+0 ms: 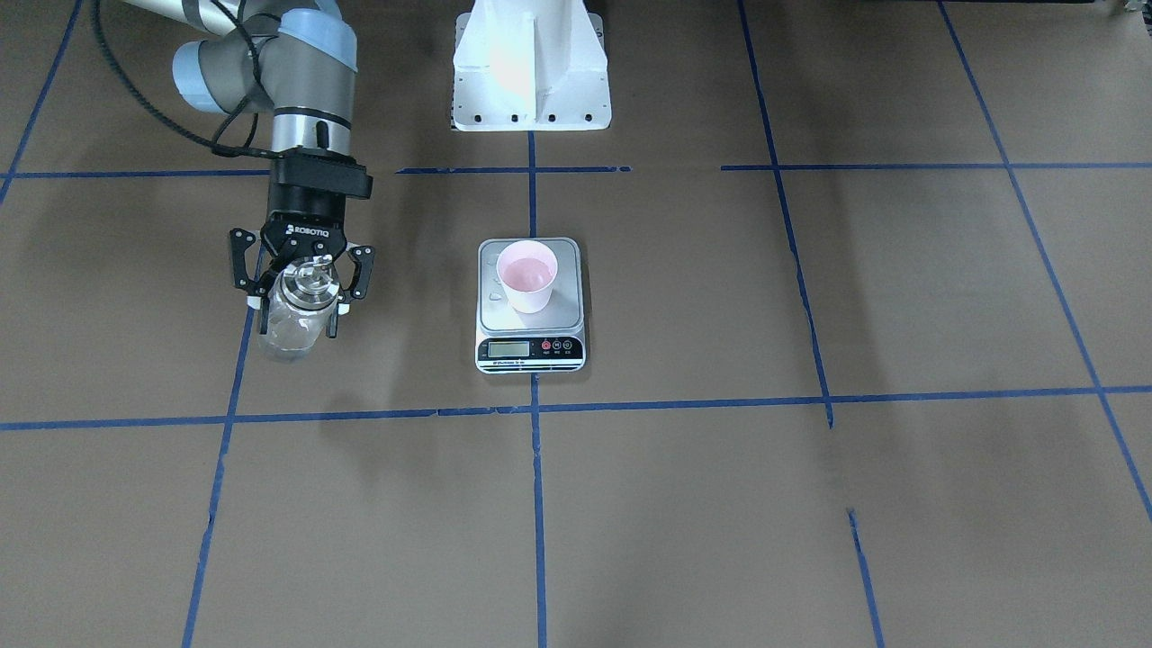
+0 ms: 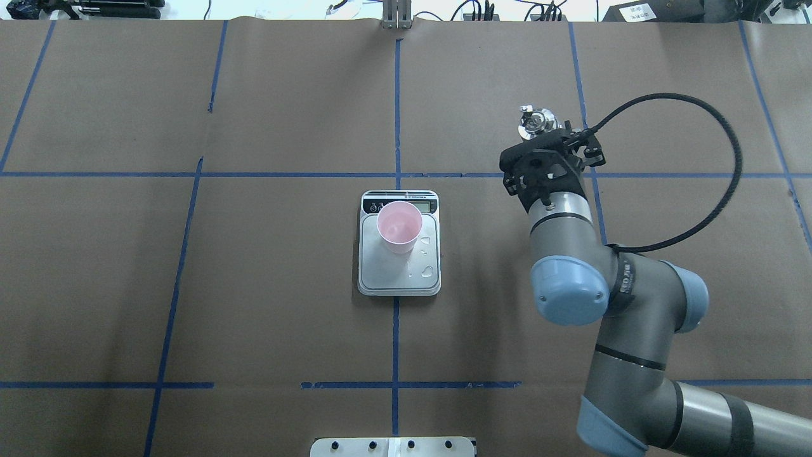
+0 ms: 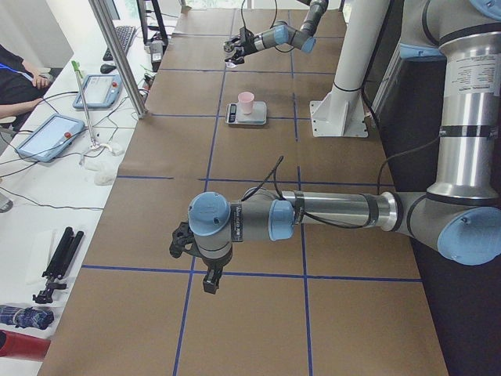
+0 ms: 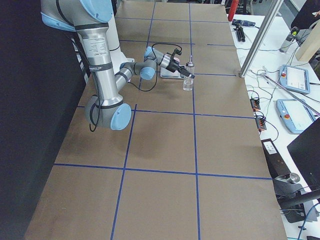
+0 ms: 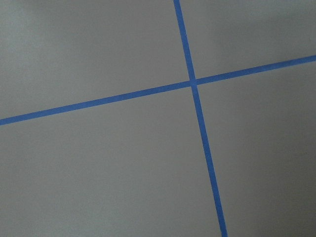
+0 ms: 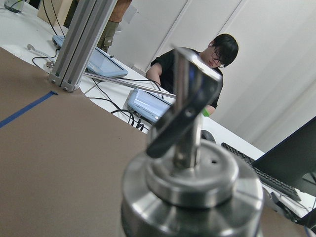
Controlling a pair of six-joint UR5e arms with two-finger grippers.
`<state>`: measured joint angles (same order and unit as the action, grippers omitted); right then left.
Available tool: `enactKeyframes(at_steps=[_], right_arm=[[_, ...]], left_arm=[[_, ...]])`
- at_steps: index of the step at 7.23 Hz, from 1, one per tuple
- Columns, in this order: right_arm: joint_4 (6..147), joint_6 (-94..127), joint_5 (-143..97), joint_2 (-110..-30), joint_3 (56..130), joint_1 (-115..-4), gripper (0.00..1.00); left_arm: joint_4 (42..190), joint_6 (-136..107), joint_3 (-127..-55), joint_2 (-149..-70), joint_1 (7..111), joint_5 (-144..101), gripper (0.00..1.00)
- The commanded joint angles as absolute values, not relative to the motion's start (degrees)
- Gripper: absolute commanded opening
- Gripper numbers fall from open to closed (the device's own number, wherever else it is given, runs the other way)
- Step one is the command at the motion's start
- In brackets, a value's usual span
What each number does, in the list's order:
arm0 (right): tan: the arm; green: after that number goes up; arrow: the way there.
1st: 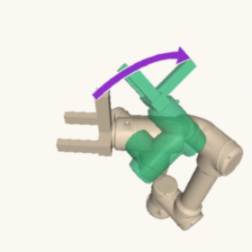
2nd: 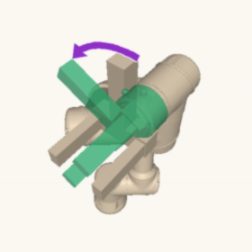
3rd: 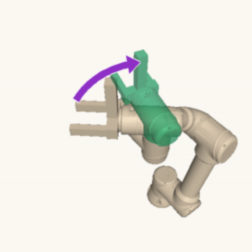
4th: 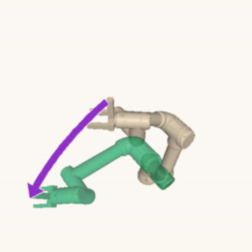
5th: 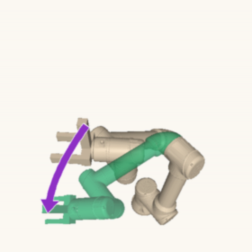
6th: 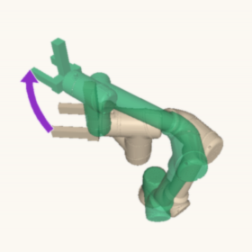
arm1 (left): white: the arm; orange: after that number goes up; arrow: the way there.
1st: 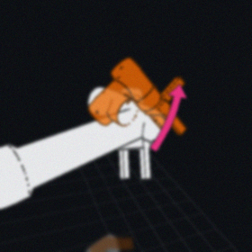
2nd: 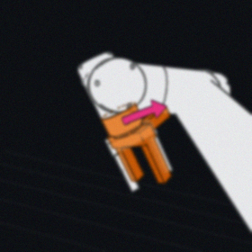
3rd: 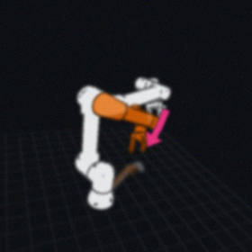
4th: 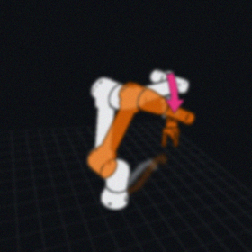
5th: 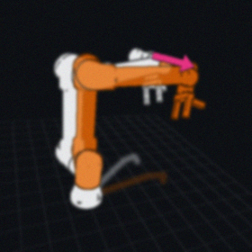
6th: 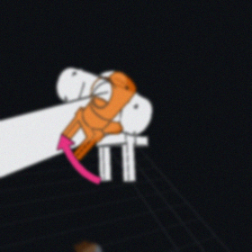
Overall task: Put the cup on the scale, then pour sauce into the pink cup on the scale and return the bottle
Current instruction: 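Lift the sauce bottle with the right gripper toward the pink cup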
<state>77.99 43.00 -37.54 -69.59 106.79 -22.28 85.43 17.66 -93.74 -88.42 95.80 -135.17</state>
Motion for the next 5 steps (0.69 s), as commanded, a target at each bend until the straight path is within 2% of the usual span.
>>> enactKeyframes(at_steps=[1,5], right_arm=[[91.98,42.89,-29.29,-64.44,106.44,-17.6,0.0],[93.69,37.1,-18.65,-64.42,101.71,-11.87,0.0]], left_arm=[[85.34,17.67,-93.78,-88.42,95.8,-135.18,1.0],[85.25,17.67,-93.78,-88.42,95.8,-135.18,1.0]])
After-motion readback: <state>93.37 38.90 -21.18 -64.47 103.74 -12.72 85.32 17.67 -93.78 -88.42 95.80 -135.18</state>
